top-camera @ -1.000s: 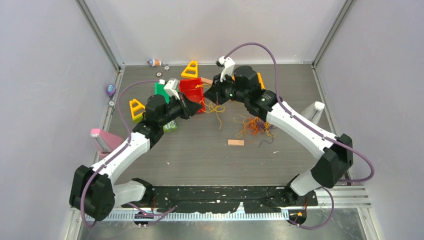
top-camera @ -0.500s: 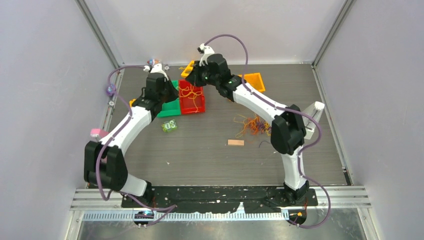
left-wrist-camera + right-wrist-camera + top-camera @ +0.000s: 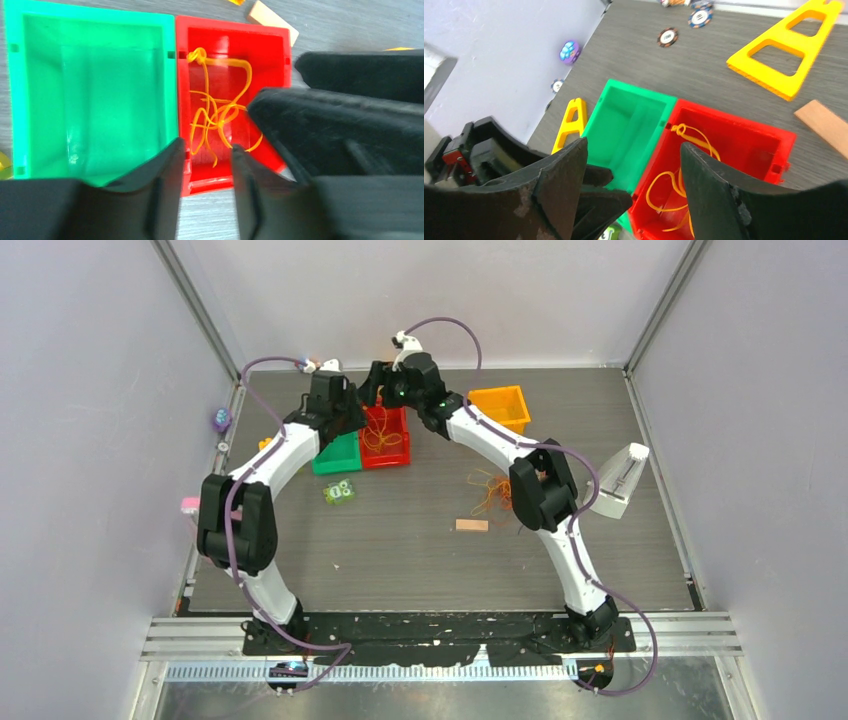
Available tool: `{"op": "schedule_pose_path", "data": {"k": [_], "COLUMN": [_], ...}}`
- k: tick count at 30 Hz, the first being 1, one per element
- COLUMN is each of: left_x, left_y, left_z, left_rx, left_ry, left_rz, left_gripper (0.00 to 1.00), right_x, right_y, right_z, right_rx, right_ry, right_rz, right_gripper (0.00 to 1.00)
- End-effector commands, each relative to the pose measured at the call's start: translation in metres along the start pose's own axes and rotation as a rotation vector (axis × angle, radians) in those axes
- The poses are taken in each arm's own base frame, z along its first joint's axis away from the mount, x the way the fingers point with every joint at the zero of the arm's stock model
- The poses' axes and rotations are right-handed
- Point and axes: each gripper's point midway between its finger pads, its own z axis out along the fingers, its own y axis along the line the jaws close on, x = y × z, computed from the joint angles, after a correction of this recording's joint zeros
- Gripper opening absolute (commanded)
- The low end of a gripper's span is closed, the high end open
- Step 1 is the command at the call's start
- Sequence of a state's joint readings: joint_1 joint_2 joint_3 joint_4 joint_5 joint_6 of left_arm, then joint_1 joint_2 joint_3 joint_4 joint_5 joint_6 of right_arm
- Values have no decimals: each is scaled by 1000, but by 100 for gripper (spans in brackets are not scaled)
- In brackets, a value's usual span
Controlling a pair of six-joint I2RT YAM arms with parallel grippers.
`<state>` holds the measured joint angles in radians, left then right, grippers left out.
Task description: Untangle the cables
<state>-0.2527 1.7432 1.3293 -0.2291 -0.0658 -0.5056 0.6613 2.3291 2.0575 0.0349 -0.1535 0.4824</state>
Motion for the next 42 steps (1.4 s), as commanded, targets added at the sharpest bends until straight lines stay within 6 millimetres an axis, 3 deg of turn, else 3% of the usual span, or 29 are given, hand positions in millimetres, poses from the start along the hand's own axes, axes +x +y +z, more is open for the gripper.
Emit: {"op": "schedule_pose_path", "data": {"k": [1,5,9,11,12,13,14,15,16,17,18,19,20,21,22,23,24,25,26,27,28,32,35,42], "left_x": [-25,-31,-31,-26,-22,-19,-13,-7,-3,3,8,13,17,23,28,35,41,47,51,56,59,79,93,105], "left_y": [-7,-4,-5,-5,-7,-10,-15,-17,-18,-18,-18,-18,-19,-20,-22,-24,-29,-37,-43,-51,-56,-66,-67,-66], "left_z": [-20,-36,-54,-64,-67,-72,-77,-82,-87,-91,-96,-100,-105,-109,-113,-115,-119,-123,-126,-129,-132,-135,-136,-139], "left_rx": [42,27,47,67,90,113,153,178,194,201,208,213,222,229,237,247,264,288,311,340,357,393,422,470], "left_ry": [-82,-100,-118,-120,-115,-120,-114,-116,-121,-122,-126,-126,-129,-132,-139,-140,-146,-153,-167,-182,-204,-268,-289,-325], "left_rz": [15,36,54,53,53,50,49,49,48,44,35,30,30,33,39,51,67,82,94,112,128,190,213,237], "left_gripper": [47,54,62,64,66,69,73,78,81,86,93,99,99,100,100,100,99,100,100,100,100,99,99,98], "right_x": [-46,-65,-67,-54,-60,-48,-56,-42,-48,-35,-40,-29,-35,-18,-25,-8,-15,3,-1,9,10,45,64,104], "right_y": [13,8,-21,-47,-48,-66,-65,-82,-80,-95,-91,-106,-103,-117,-112,-126,-121,-134,-134,-141,-150,-197,-217,-234], "right_z": [-13,-35,-60,-77,-89,-97,-110,-118,-132,-141,-156,-167,-183,-194,-210,-223,-238,-250,-264,-278,-290,-335,-356,-368], "right_rx": [-7,23,126,202,212,251,253,289,296,340,345,412,433,491,502,559,568,615,627,662,702,915,996,1060], "right_ry": [-123,-136,-99,-60,-67,-40,-51,-21,-30,-7,-15,0,-13,15,-8,15,-15,14,-8,4,-5,61,110,199], "right_rz": [4,15,40,58,61,74,73,83,76,81,59,35,22,5,-8,-22,-30,-40,-42,-44,-40,-7,51,79], "right_gripper": [74,74,74,75,75,75,75,75,75,75,75,76,77,78,79,81,82,84,84,85,87,96,97,95]}}
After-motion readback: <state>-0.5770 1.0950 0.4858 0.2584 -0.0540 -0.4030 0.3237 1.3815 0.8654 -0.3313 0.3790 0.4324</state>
